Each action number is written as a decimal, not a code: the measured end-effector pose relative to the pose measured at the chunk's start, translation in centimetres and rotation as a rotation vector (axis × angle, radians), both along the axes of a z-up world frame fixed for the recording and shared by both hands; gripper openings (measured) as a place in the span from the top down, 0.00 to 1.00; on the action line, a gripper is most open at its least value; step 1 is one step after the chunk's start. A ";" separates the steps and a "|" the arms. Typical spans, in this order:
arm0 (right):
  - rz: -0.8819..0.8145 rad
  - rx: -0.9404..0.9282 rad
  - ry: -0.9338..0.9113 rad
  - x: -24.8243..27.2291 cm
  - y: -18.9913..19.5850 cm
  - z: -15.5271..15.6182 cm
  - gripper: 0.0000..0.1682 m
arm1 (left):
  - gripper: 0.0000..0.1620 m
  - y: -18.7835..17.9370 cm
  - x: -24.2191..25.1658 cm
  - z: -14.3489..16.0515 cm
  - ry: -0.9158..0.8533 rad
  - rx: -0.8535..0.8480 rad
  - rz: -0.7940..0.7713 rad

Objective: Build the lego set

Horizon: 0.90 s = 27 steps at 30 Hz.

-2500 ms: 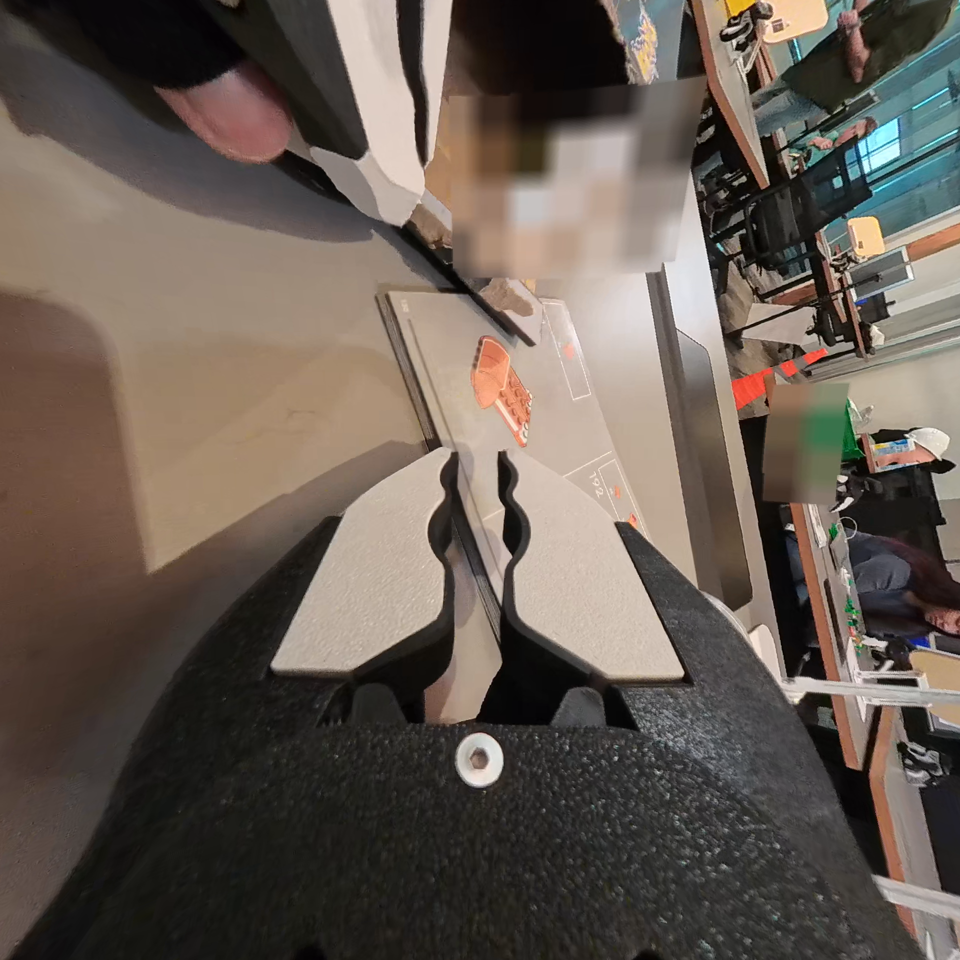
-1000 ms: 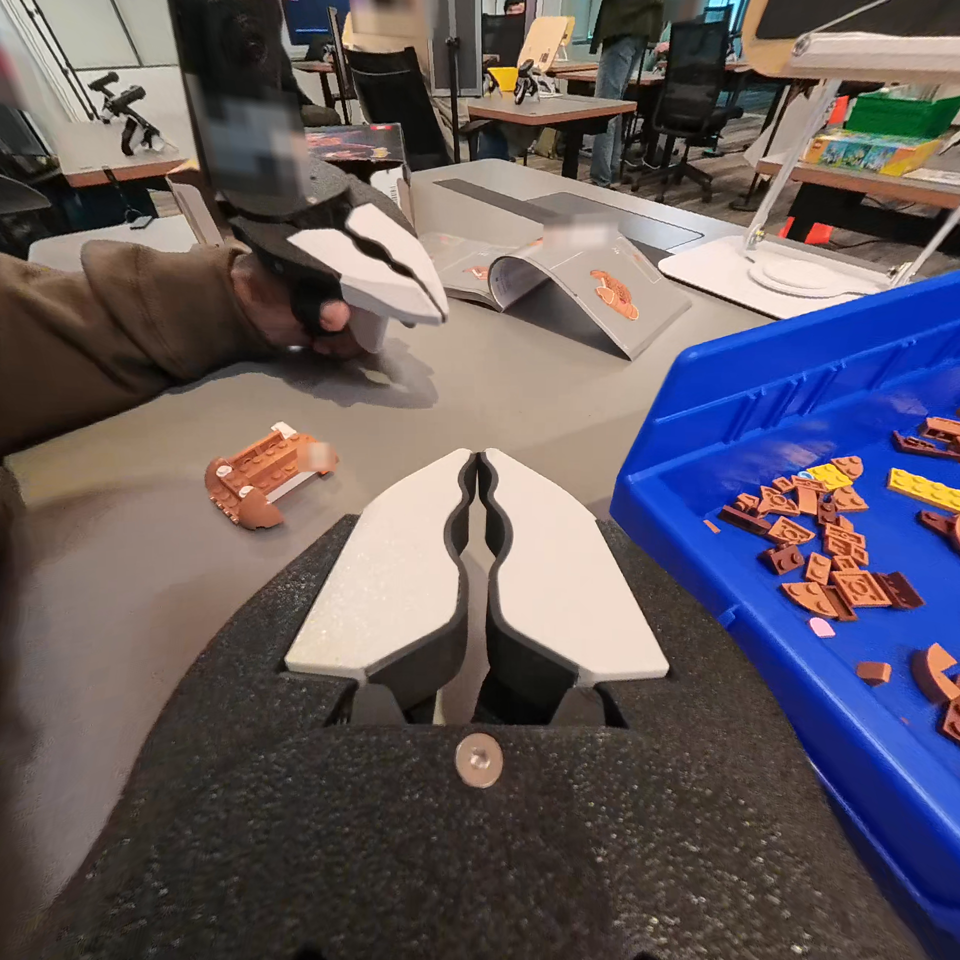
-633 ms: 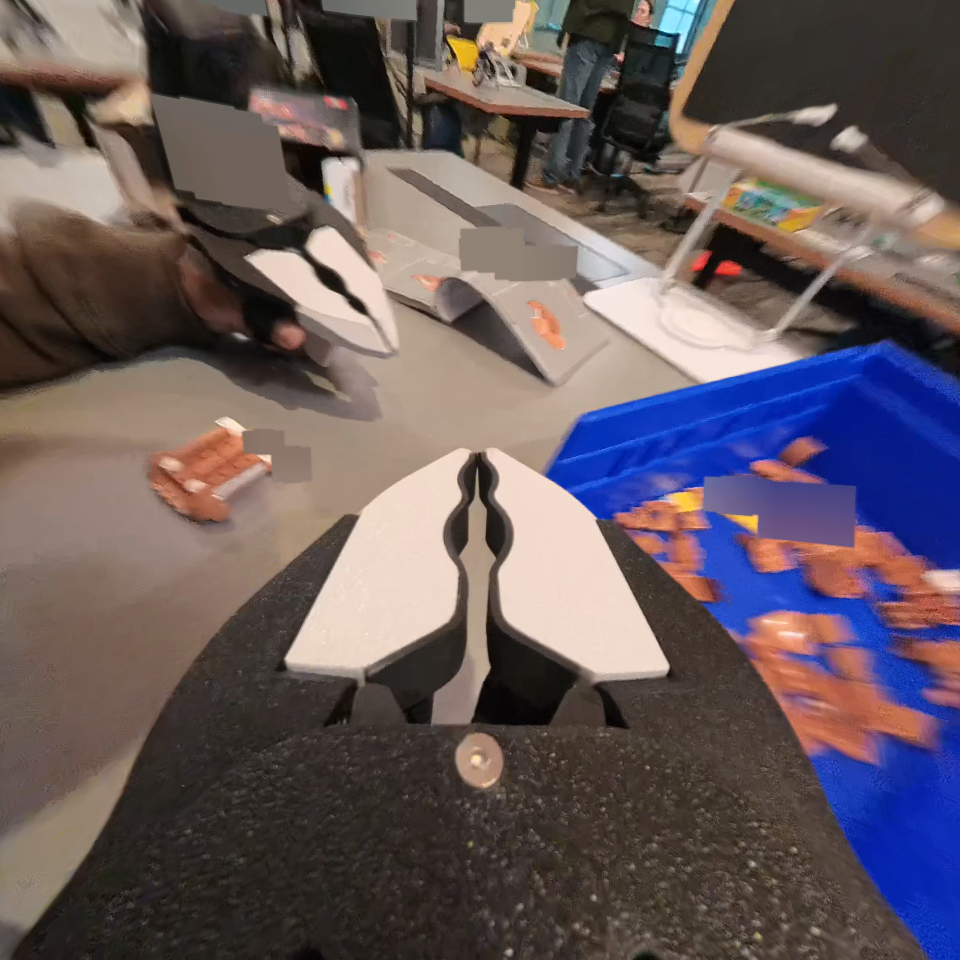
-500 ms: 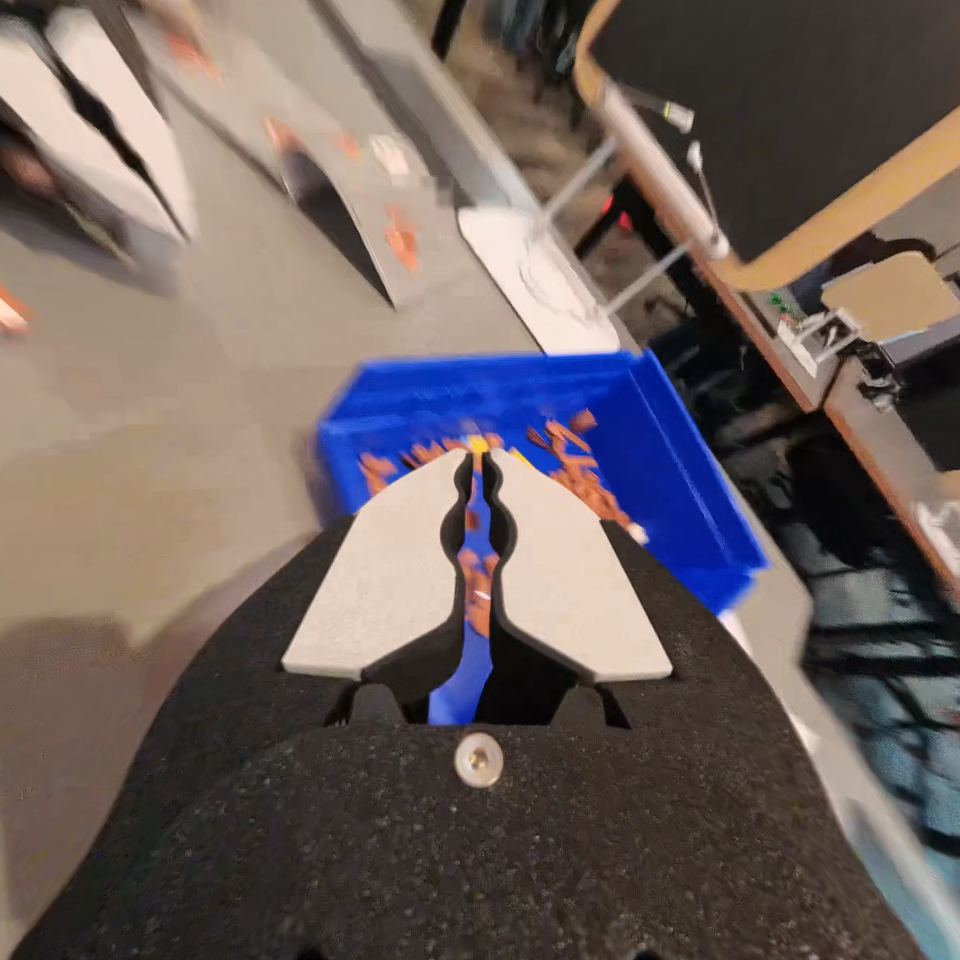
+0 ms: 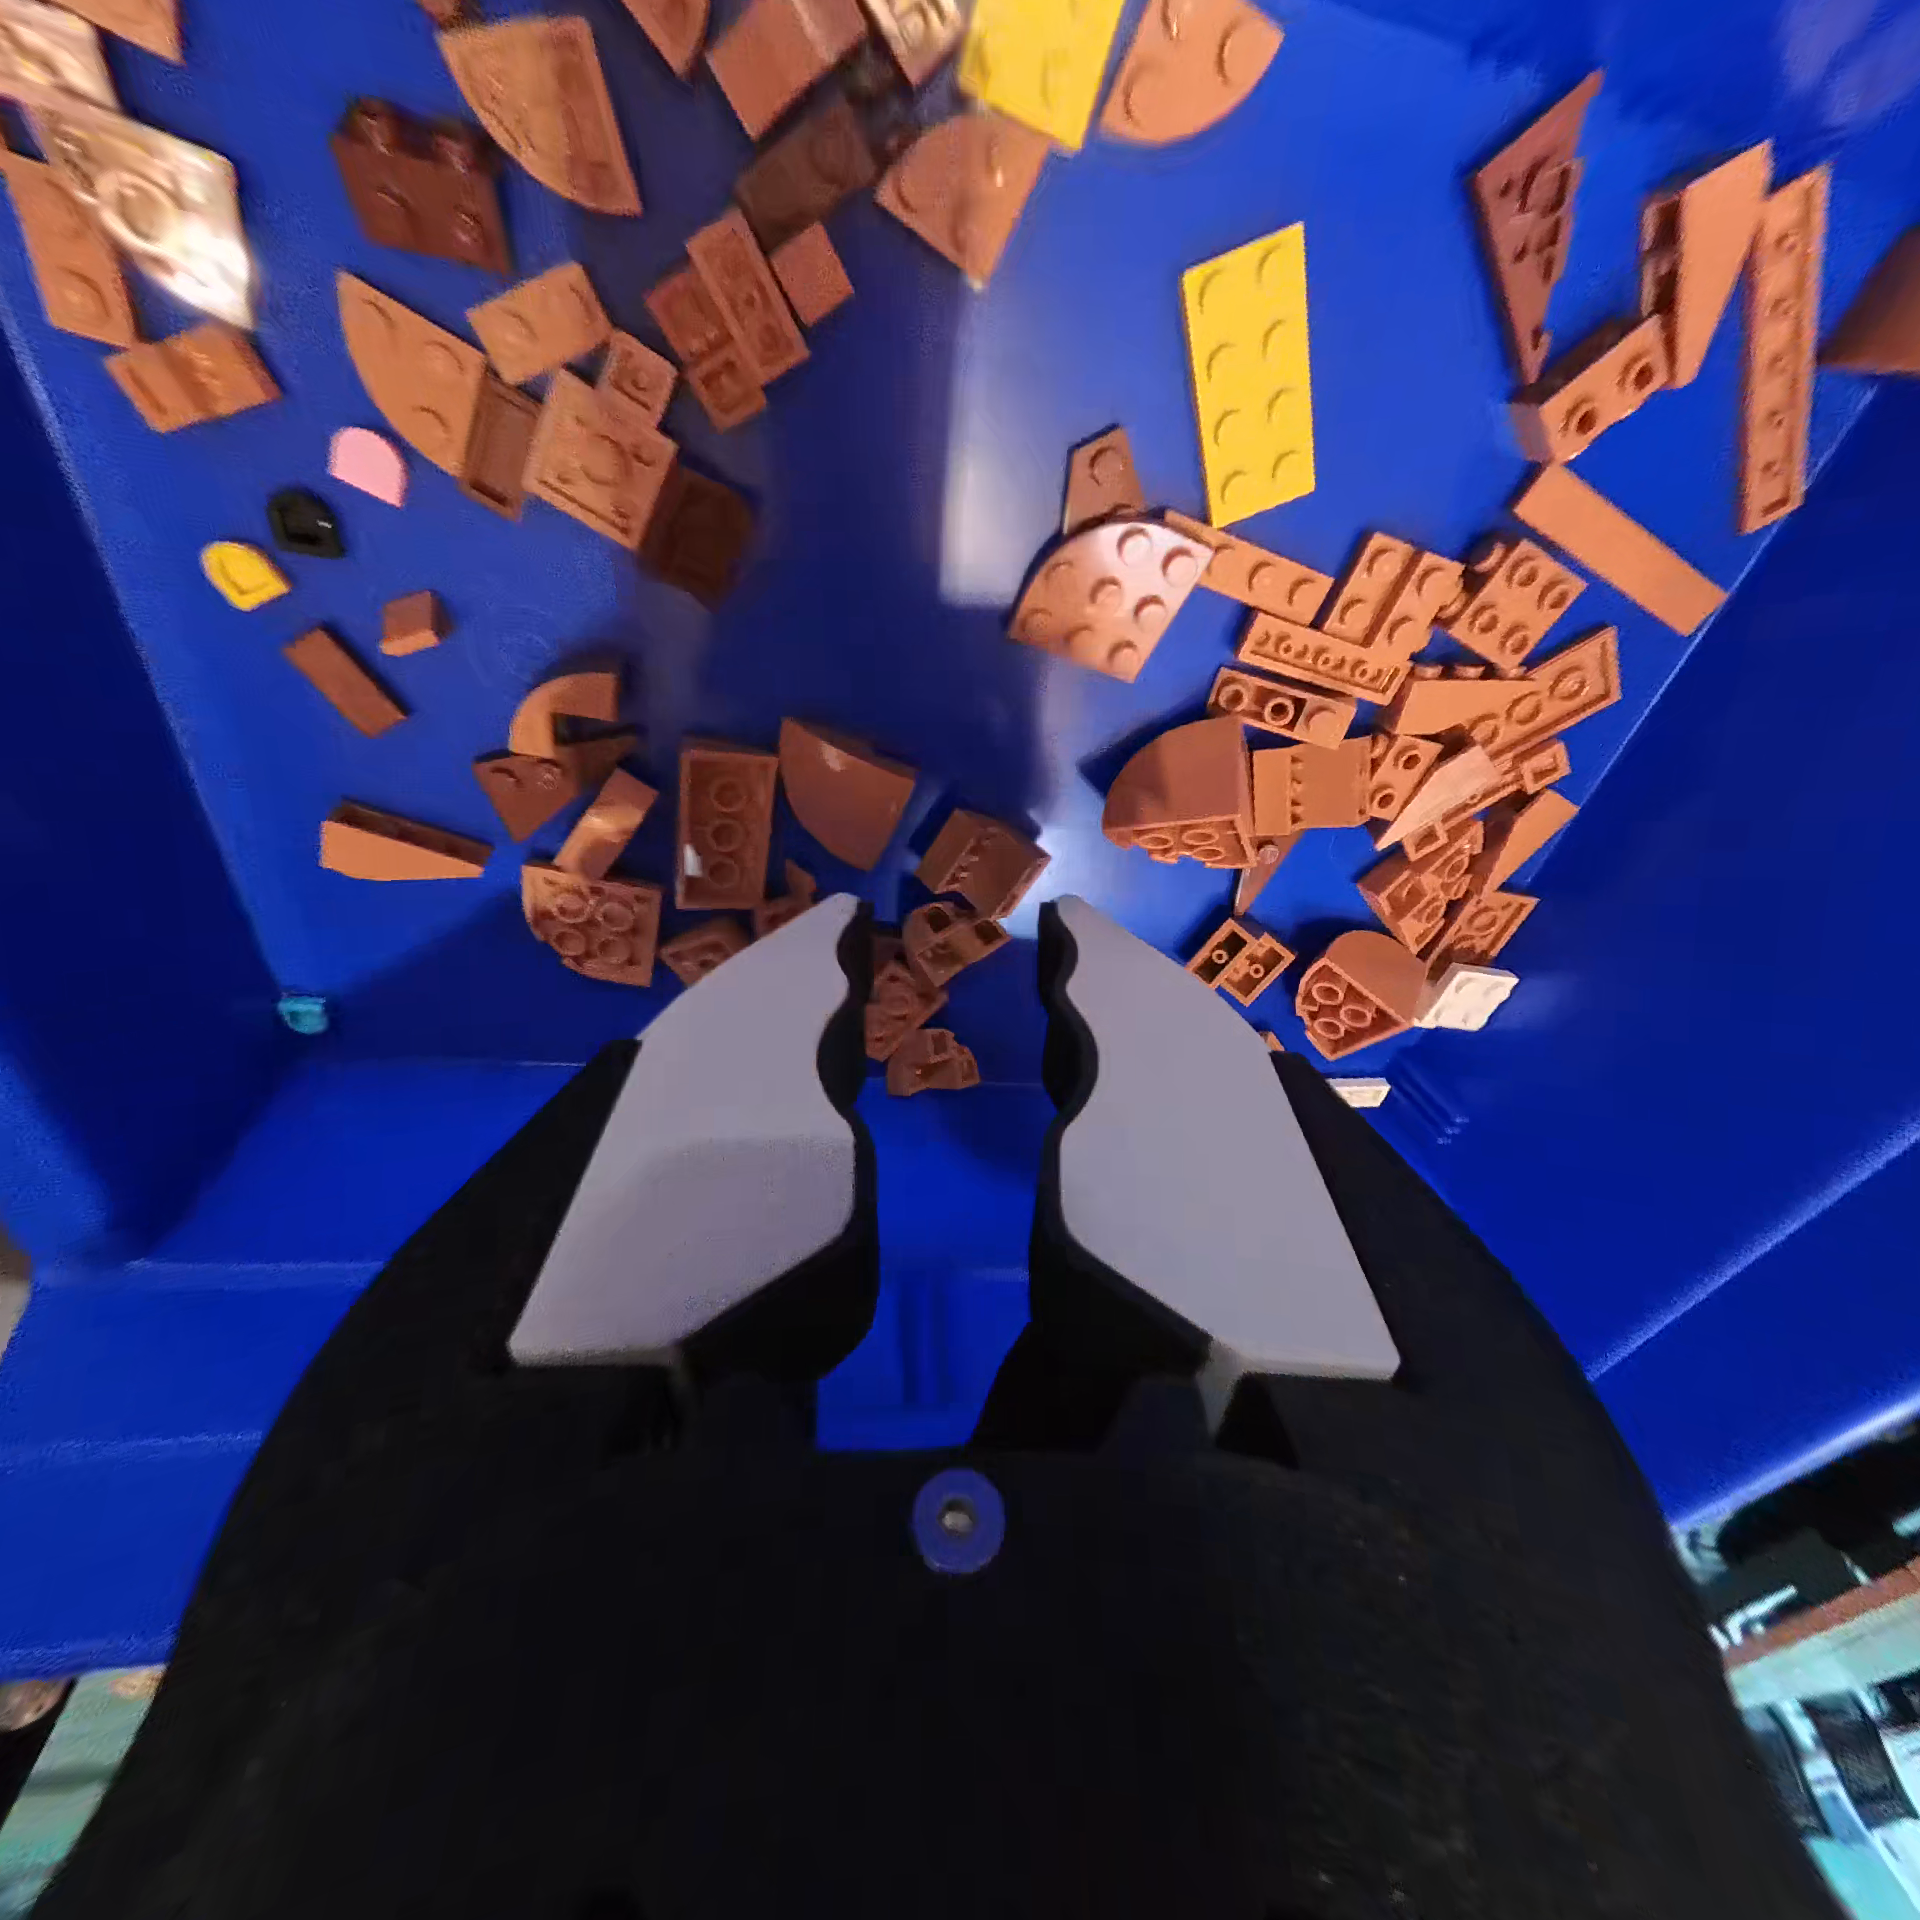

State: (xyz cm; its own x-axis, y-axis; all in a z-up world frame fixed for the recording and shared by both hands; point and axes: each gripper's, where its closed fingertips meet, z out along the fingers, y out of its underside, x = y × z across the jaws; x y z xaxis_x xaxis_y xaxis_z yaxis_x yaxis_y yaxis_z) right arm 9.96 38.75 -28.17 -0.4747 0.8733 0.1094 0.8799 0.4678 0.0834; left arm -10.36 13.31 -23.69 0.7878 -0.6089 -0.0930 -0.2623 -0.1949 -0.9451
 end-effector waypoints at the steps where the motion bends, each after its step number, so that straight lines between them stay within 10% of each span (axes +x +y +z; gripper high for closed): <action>1: -0.006 0.000 -0.017 0.1 0.2 -0.3 0.82 | 1.00 0.0 -0.1 0.0 -0.005 -0.001 0.003; 27: -0.006 0.004 0.050 -0.5 -0.4 0.8 0.93 | 1.00 0.3 -1.1 0.9 -0.029 0.010 0.063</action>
State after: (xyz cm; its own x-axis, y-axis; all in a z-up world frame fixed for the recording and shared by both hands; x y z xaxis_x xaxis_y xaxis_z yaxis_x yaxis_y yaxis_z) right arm 9.42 38.33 -27.39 -0.4634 0.8756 0.1364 0.8857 0.4623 0.0414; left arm -11.49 13.60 -22.82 0.8270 -0.5570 -0.0758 -0.2226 -0.2007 -0.9540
